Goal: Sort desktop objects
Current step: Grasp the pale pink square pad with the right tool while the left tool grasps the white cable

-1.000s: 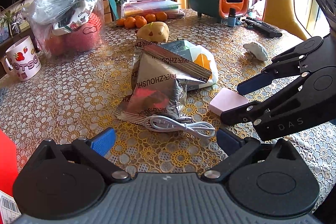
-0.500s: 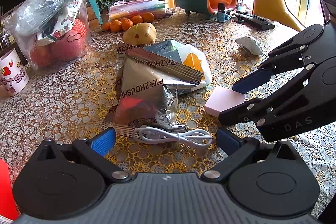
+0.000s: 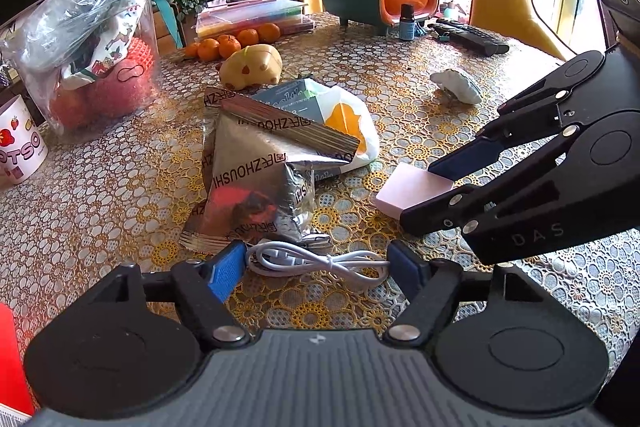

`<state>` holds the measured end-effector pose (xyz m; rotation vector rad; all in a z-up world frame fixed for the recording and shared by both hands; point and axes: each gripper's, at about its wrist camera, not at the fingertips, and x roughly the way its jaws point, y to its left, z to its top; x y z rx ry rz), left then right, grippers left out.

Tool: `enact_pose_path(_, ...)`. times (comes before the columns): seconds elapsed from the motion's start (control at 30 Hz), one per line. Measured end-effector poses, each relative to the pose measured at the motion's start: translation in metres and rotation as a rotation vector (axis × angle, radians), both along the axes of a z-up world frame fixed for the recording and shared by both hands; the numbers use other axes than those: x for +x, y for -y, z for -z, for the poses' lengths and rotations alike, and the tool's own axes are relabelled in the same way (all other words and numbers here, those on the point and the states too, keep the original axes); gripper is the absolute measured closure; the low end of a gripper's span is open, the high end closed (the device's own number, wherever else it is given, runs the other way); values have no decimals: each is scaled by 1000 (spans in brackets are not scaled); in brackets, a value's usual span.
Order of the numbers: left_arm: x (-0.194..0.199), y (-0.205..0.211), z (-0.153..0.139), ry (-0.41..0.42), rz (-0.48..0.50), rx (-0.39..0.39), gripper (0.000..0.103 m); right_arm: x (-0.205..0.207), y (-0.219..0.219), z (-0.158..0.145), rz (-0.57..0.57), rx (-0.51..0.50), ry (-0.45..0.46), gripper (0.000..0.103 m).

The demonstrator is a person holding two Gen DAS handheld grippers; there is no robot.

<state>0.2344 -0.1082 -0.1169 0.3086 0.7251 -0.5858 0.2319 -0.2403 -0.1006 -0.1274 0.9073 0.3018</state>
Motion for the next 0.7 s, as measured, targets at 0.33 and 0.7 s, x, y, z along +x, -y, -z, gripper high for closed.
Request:
enact_pose_path(0.33, -21, -10, -15, -38, -40, -69, 26, -19, 6, -11, 12, 20, -3, 63)
enact_pose_path(0.7, -59, -33, -44, -41, -86, -125, 26, -53, -5, -34, -26, 31, 15, 63)
